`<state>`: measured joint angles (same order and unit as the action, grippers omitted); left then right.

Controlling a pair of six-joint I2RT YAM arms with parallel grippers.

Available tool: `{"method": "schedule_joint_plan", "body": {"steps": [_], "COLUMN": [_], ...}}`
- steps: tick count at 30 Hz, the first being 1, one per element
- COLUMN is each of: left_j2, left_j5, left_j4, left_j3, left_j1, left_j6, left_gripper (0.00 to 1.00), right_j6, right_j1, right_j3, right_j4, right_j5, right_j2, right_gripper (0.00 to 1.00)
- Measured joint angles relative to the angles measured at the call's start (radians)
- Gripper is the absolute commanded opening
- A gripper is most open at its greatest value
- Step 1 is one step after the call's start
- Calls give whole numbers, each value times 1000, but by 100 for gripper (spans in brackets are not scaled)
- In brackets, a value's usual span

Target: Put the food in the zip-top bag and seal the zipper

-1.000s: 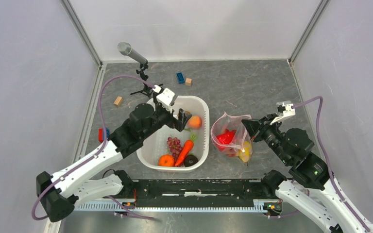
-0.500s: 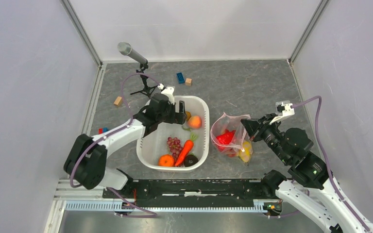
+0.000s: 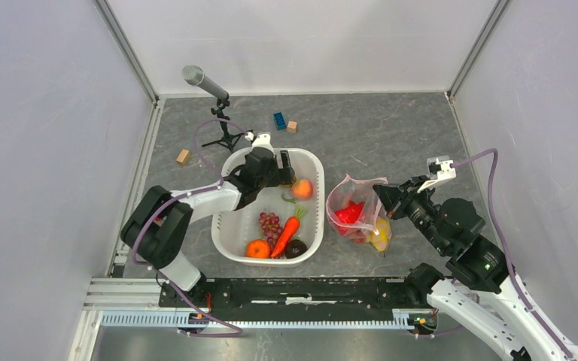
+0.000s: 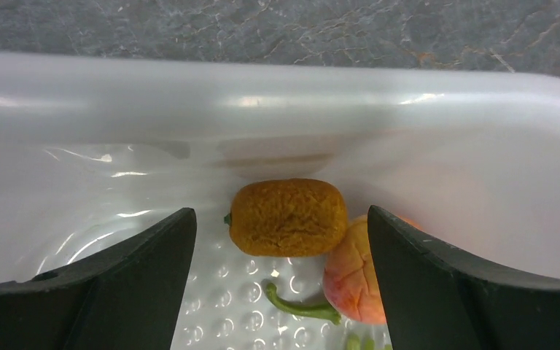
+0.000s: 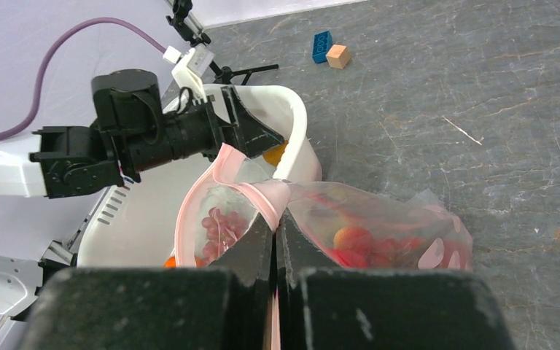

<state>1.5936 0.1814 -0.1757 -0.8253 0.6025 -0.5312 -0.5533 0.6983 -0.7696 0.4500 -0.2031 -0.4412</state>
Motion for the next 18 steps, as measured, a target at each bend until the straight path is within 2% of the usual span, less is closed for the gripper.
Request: {"method": "schedule_joint_plan", "body": {"steps": [6, 9, 12, 18], "left_j2": [89, 87, 73, -32], "left_j5": [54, 69, 87, 106], "left_j4": [-48, -68, -75, -68], "left_j3": [13, 42, 68, 99], "left_j1": [47, 63, 71, 72], "left_j6": [-20, -26, -29, -18], "left_gripper": [80, 67, 50, 45], "right_j6": [0, 0, 0, 0], "right_j1": [0, 0, 0, 0], "right_j3": [3, 4, 5, 11], "right_j4": [-2, -2, -2, -15], "right_j5": [0, 0, 0, 0], "right_j2": [1, 3, 3, 2], "right_gripper": [2, 2, 2, 2]}}
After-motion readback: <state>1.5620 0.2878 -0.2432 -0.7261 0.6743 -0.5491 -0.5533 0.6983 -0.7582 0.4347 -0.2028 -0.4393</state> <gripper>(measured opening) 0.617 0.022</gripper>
